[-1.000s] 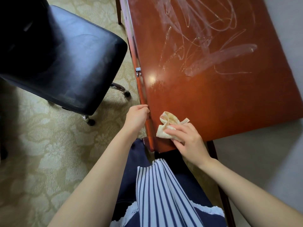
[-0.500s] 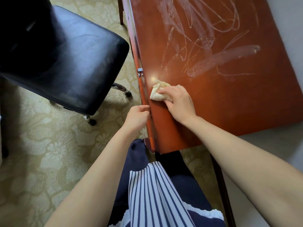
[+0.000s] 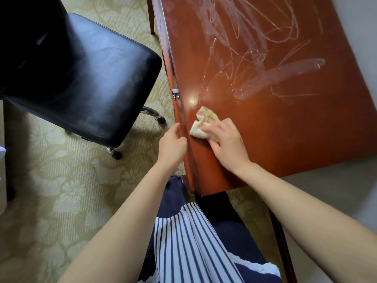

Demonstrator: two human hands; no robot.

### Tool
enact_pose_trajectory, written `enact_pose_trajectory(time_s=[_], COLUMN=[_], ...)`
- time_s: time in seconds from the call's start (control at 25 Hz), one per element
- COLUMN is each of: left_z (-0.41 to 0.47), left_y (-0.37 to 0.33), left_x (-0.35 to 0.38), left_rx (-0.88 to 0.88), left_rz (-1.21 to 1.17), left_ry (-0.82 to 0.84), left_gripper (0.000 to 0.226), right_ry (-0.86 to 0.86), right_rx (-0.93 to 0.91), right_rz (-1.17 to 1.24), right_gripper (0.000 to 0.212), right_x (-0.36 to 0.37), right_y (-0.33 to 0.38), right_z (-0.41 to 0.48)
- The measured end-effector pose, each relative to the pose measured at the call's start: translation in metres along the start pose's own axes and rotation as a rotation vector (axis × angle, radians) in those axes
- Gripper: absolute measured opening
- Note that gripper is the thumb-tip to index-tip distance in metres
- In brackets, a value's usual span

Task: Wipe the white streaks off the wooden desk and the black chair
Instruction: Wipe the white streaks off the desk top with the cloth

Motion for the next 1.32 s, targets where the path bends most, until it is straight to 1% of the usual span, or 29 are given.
enact_pose_trajectory(time_s=[0.08, 0.16, 0.24, 0.32, 0.4, 0.48, 0.56, 0.6, 0.68, 0.72, 0.84, 0.92, 1.0, 1.08, 1.16, 1.24, 1.32], left_z=[0.008, 0.019, 0.027, 0.030, 0.035, 0.038, 0.050, 0.053, 0.050, 0.046, 0.047, 0.046, 0.046, 0.045, 0.041, 0.036, 0.032], left_y=[-0.006, -0.013, -0.019, -0.020, -0.019, -0.018, -0.013, -0.012, -0.015, -0.018, -0.018, -0.016, -0.014, -0.011, -0.011, -0.013, -0.015], left_x=[0.002, 0.004, 0.005, 0.007, 0.007, 0.007, 0.009, 0.009, 0.009, 0.009, 0.009, 0.008, 0.008, 0.011, 0.016, 0.022, 0.026], left_rx=[0.013, 0.032, 0.028, 0.022, 0.032, -0.015, -0.092, -0.115, -0.127, -0.126, -0.119, -0.096, -0.058, -0.002, -0.003, -0.014, -0.030], left_rz=[-0.021, -0.022, 0.012, 0.071, 0.083, 0.003, -0.077, -0.069, -0.041, -0.055, -0.092, -0.099, -0.079, -0.078, -0.054, -0.063, -0.057], left_ry=[0.010, 0.035, 0.049, 0.054, 0.056, 0.086, 0.099, 0.107, 0.123, 0.136, 0.112, 0.104, 0.062, -0.010, -0.087, -0.135, -0.169], left_gripper=[0.061, 0.058, 0.053, 0.048, 0.043, 0.045, 0.067, 0.068, 0.051, 0.046, 0.047, 0.041, 0.044, 0.039, 0.040, 0.042, 0.043], right_ry=[0.058, 0.138, 0.204, 0.232, 0.216, 0.207, 0.212, 0.195, 0.093, 0.033, -0.100, -0.157, -0.152, -0.108, -0.067, 0.011, 0.114], right_rx=[-0.130, -0.296, -0.432, -0.510, -0.509, -0.476, -0.434, -0.402, -0.294, -0.211, 0.067, 0.122, 0.068, -0.023, -0.088, -0.161, -0.274], right_rz=[-0.037, -0.082, -0.112, -0.148, -0.165, -0.165, -0.157, -0.151, -0.145, -0.150, -0.162, -0.126, -0.101, -0.119, -0.116, -0.103, -0.092], right_gripper=[0.029, 0.025, 0.024, 0.025, 0.027, 0.031, 0.033, 0.032, 0.028, 0.028, 0.027, 0.027, 0.026, 0.026, 0.026, 0.028, 0.027], right_x=[-0.007, -0.014, -0.019, -0.019, -0.016, -0.011, -0.005, -0.002, 0.003, 0.005, 0.016, 0.021, 0.021, 0.019, 0.012, 0.004, -0.006], right_y=[-0.002, -0.004, -0.010, -0.016, -0.020, -0.023, -0.026, -0.028, -0.029, -0.029, -0.022, -0.015, -0.013, -0.013, -0.011, -0.012, -0.018], right_z=[-0.029, -0.046, -0.044, -0.029, -0.007, 0.019, 0.050, 0.065, 0.091, 0.101, 0.115, 0.112, 0.097, 0.071, 0.039, 0.005, -0.025])
Point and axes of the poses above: each hand's wrist, its own z-axis towards the middle knuckle, its own x-axis out of the palm, y = z × x, the point moved 2 cm from there along z, towards the middle knuckle, and after that the axes turned 14 degrees about -x, right-handed, at the moved point
